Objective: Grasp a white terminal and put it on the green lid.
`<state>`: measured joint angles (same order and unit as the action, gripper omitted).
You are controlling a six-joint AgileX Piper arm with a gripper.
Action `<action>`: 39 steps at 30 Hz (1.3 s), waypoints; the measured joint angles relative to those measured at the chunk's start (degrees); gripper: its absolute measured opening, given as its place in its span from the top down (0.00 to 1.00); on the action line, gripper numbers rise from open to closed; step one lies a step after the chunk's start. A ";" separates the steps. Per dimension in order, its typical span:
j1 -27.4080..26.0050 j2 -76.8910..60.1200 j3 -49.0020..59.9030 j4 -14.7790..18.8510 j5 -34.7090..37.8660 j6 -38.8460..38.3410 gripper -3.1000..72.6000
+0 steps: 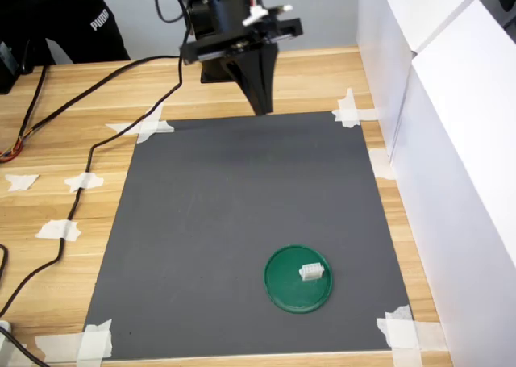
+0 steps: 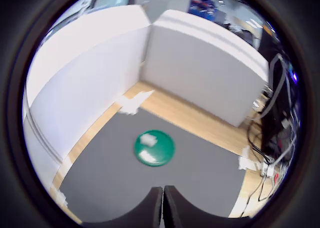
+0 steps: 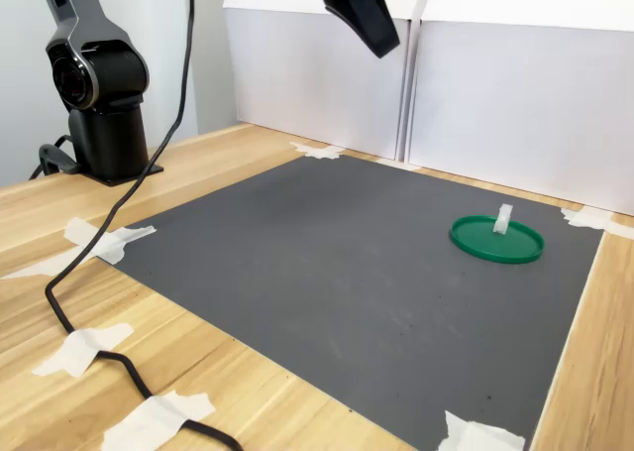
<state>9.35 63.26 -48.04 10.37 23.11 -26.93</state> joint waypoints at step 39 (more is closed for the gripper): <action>-16.86 -59.11 42.34 14.86 -11.99 -0.01 0.98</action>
<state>-7.52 4.14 -5.70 25.23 11.12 -26.95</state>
